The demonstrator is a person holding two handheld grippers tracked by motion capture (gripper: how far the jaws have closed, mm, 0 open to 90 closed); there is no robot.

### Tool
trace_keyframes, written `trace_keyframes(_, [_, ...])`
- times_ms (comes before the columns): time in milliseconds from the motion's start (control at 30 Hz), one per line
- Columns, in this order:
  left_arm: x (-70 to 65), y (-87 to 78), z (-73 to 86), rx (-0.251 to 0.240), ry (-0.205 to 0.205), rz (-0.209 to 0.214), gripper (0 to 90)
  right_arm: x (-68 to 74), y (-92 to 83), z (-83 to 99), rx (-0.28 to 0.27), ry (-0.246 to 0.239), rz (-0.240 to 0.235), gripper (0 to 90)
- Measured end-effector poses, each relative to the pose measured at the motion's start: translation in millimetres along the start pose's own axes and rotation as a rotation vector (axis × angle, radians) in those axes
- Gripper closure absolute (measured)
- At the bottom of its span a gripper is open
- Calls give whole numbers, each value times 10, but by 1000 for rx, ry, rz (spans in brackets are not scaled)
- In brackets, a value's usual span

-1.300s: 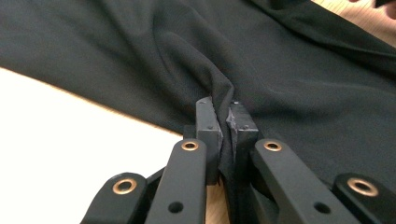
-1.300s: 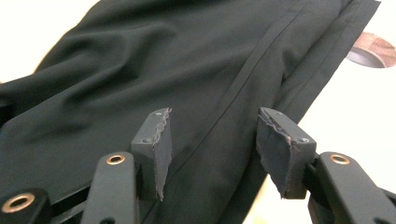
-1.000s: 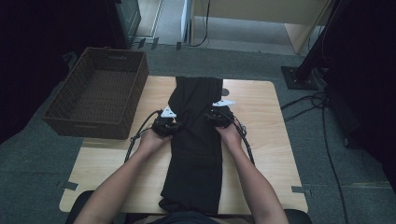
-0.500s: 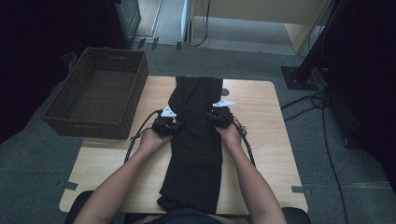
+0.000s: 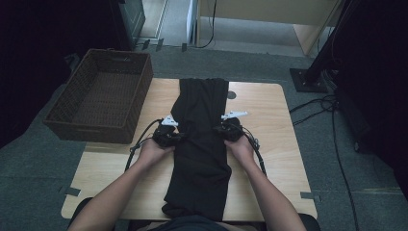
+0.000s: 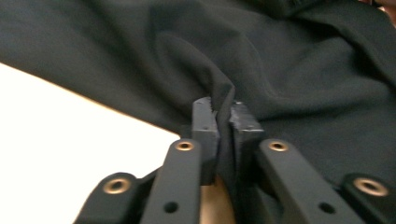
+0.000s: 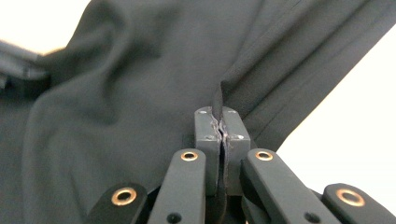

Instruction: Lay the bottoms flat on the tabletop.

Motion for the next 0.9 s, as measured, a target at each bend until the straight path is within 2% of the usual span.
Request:
trace_keyframes(100, [11,-141,-87,-56,-23,12,681,140,-92,84,8,-48,-24,885])
trace_keyframes(167, [28,-197,-176,-86,-20,8,628,215,-146,135,14,-51,-45,885])
trace_keyframes(300, [108,-168,-356,-100,-10,-33,571,304,-226,209,18,-64,-67,885])
trace_keyframes(433, [222,-37,-500,-82,-25,-69,517,402,-303,287,21,-62,-109,885])
trace_keyframes(533, [302,82,-554,-71,-14,-102,496,459,-357,335,20,-83,-107,884])
trace_keyframes(633, [361,204,-566,-50,-12,-122,477,488,-384,372,12,-71,-111,884])
trace_keyframes(767, [357,322,-538,-28,-3,-131,472,538,-409,410,3,-67,-128,884])
trace_keyframes(900, [338,375,-493,-22,39,-148,498,581,-432,437,-1,-75,-131,882])
Point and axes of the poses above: each handheld gripper's, and its own axes: y roughly forward along the jaws, z roughly out of its underside, x roughly to its left, the point moved 5 cm from there along y, roughly forward along the jaws, and after that the axes turned 12 degrees about -y, right-handed, at the moved point
